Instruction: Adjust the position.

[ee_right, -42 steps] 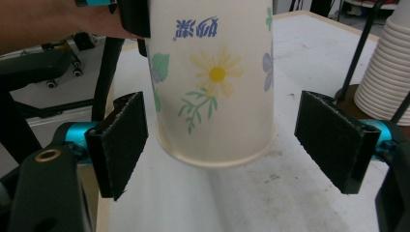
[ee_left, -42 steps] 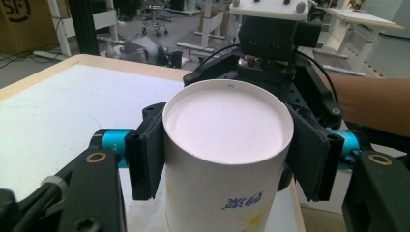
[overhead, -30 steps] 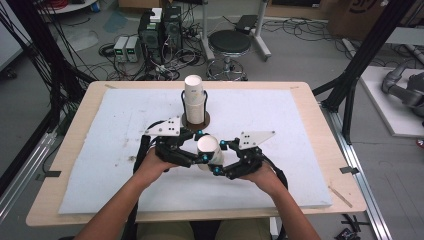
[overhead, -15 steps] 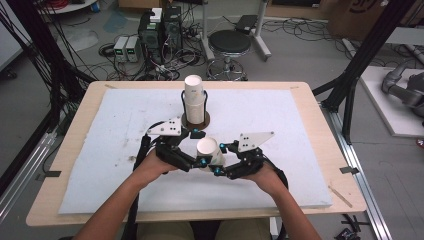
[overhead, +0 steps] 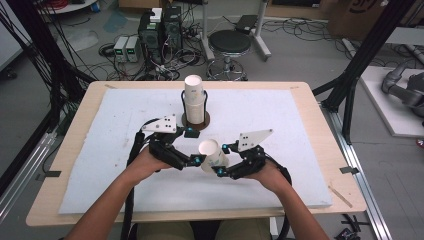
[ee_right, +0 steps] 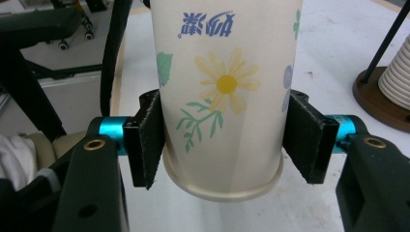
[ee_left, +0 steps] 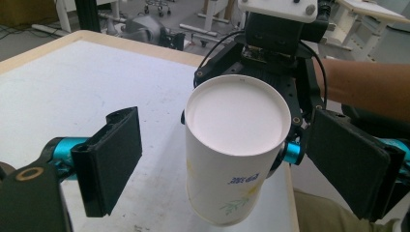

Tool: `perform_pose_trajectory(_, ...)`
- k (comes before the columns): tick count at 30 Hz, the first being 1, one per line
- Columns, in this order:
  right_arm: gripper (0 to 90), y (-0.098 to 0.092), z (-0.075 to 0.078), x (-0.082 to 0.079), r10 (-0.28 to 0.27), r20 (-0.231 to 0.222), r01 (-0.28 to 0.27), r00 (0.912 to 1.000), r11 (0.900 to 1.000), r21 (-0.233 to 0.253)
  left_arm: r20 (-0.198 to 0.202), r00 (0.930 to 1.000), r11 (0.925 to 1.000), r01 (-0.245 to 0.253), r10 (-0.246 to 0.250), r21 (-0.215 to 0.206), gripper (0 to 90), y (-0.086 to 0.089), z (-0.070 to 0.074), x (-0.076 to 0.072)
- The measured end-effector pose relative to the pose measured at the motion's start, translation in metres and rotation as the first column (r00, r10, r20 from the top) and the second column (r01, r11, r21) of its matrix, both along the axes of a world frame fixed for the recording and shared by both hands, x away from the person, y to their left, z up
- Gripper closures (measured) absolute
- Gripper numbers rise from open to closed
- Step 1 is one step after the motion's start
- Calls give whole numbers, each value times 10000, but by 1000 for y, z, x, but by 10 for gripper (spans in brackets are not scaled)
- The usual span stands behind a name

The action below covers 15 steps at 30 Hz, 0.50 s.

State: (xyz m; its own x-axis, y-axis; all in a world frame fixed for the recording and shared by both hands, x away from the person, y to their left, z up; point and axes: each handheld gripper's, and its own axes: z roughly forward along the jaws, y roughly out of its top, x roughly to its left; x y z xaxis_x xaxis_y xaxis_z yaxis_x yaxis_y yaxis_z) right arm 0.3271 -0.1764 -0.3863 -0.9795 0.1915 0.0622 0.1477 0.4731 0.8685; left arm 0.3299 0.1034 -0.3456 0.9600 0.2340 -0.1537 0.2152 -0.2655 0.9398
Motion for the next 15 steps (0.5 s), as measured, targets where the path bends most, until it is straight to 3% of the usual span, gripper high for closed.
perform_pose_trajectory(9,378,3,10,3,467,270,-440,9985,9945,-955,-51,9991,9964,417,-415,738,133,-1,5,1)
perform_pose_trajectory(15,378,7,14,7,775,266,-721,9966,9840,-1629,-128,9975,9894,711,-701,1267,133,-5,3,1)
